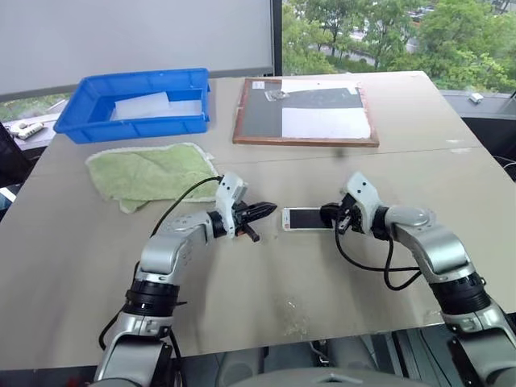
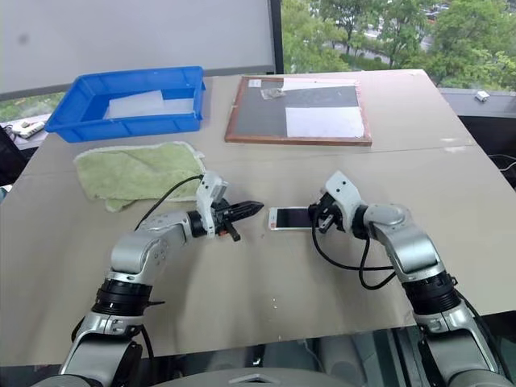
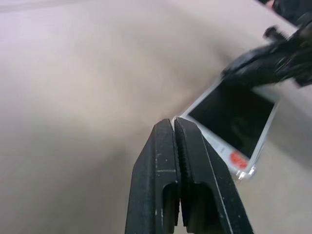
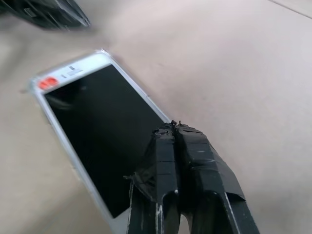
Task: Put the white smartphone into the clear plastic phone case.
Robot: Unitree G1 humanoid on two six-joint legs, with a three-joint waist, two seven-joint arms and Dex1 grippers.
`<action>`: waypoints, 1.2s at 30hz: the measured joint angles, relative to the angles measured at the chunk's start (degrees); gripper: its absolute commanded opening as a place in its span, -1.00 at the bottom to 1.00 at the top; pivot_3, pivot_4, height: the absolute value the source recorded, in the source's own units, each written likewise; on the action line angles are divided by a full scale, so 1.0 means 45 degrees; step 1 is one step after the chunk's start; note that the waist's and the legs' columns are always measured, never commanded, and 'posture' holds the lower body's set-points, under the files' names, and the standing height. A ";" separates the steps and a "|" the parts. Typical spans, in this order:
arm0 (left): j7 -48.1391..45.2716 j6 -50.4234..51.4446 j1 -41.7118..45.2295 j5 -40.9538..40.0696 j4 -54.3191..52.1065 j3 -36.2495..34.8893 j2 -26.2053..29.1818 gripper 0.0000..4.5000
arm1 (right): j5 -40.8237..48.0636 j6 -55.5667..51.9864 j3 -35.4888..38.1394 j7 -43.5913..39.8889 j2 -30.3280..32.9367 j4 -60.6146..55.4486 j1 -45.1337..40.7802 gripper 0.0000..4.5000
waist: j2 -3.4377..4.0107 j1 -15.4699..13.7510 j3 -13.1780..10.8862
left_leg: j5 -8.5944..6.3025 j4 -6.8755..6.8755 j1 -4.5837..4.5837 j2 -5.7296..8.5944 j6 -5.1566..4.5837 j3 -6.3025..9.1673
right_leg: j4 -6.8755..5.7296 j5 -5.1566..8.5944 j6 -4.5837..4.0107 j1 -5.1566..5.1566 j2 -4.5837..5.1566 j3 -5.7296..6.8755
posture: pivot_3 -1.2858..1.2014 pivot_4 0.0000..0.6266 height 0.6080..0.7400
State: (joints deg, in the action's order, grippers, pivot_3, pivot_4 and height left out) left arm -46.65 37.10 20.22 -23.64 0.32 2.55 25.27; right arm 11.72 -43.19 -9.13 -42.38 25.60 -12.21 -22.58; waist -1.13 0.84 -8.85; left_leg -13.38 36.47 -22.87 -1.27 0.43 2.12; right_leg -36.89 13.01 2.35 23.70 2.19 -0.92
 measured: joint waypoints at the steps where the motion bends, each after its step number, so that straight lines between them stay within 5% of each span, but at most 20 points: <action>1: -0.0034 -0.0008 -0.0007 0.0022 0.0021 0.0062 0.0026 -0.96 | 0.0082 -0.0140 0.0147 0.0066 0.0099 -0.0327 0.0000 -1.00 | 0.0000 -0.0003 -0.0028 | 0.0000 -0.0001 -0.0003 0.0000 0.0000 0.0003 | 0.0000 0.0000 0.0000 0.0002 0.0000 0.0003 | 0.03 -0.52 1.00; 15: -0.0454 -0.0052 -0.0158 -0.0103 -0.0266 0.0401 -0.0014 -0.96 | 0.1116 -0.1464 0.0837 0.0258 0.1938 -0.2971 0.1267 -1.00 | -0.0012 0.0022 -0.0120 | 0.0000 -0.0001 0.0001 -0.0006 -0.0001 0.0001 | 0.0004 0.0030 0.0043 0.0001 -0.0008 0.0005 | 0.03 -0.52 1.00; 25: -0.1247 0.0048 0.0015 -0.0786 -0.0888 0.0677 -0.0060 -0.96 | 0.0757 -0.0635 -0.0808 0.0329 0.1486 -0.1659 0.0702 -1.00 | -0.0022 0.0003 -0.0137 | 0.0000 0.0012 0.0000 -0.0007 -0.0001 -0.0002 | 0.0003 0.0028 0.0044 -0.0001 -0.0012 0.0002 | 0.03 -0.52 1.00; 36: -0.0979 -0.0210 0.1337 0.0765 0.0184 0.2455 -0.0712 -0.96 | -0.0022 -0.0328 -0.2149 -0.0360 0.2117 -0.0992 -0.0502 -1.00 | -0.0029 -0.0008 -0.0129 | 0.0000 0.0022 0.0019 -0.0005 -0.0002 0.0001 | -0.0015 0.0026 0.0043 -0.0013 -0.0014 0.0001 | 0.03 -0.52 1.00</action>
State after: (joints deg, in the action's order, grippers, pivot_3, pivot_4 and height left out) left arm -51.06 36.16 26.24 -20.19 1.15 13.59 22.06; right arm 11.62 -44.67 -18.80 -44.00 35.13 -16.68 -24.84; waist -1.26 0.80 -9.42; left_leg -13.38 36.57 -22.78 -1.29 0.42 2.12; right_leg -36.96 13.13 2.54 23.64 2.13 -0.92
